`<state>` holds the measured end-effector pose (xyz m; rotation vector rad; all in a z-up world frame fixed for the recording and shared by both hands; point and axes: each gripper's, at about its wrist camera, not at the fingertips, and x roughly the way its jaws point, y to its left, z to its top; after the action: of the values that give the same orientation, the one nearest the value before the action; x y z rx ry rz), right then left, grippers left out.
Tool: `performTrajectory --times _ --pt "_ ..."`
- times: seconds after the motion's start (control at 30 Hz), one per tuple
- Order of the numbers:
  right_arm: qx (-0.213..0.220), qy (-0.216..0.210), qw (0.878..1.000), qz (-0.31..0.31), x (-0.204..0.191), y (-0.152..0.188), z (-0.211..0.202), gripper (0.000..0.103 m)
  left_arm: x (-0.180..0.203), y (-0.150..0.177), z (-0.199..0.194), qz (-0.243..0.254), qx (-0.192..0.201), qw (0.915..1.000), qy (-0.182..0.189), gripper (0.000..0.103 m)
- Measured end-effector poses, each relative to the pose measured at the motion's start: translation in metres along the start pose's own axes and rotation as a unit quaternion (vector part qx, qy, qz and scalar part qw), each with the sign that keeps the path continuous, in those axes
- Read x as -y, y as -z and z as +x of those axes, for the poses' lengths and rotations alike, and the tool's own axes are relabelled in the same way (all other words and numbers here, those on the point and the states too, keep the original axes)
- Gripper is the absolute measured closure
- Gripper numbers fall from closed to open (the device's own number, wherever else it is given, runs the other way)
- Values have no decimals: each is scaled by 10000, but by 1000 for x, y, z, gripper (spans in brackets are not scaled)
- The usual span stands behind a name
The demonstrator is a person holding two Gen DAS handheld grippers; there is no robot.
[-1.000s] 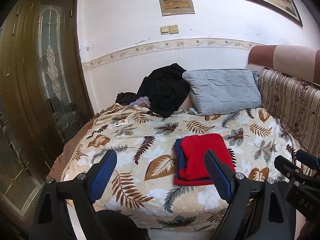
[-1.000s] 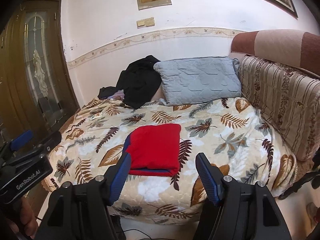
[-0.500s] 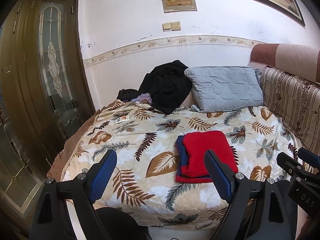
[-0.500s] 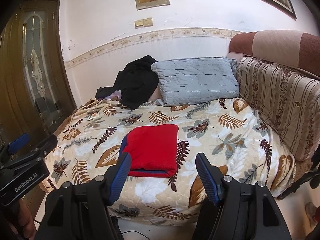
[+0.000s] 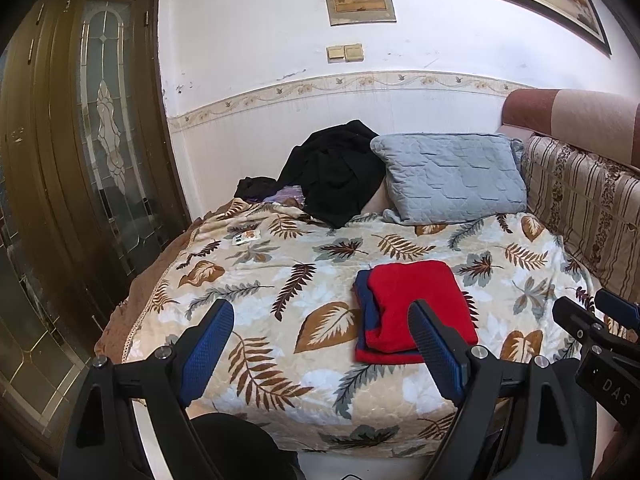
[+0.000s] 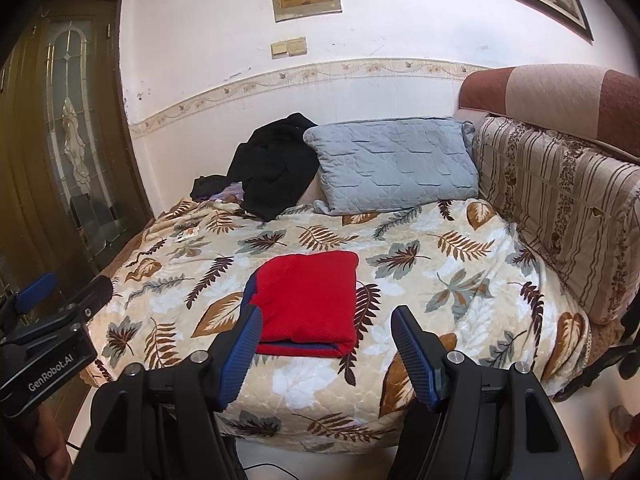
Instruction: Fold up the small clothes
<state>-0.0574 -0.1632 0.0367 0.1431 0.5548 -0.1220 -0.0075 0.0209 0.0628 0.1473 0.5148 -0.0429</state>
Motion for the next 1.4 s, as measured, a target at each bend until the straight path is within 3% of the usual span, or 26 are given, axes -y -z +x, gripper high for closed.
performTrajectory --times 0.5,1.03,1.4 --pt "39 142 9999 -43 -7 -12 8 32 -1 -6 6 -3 -1 9999 115 14" --pt "-20 400 9992 -58 -15 -18 29 32 -5 -14 32 32 -34 9988 480 14" --pt "-154 368 9989 -246 -29 -23 52 32 -9 -17 46 -56 -79 9988 480 14"
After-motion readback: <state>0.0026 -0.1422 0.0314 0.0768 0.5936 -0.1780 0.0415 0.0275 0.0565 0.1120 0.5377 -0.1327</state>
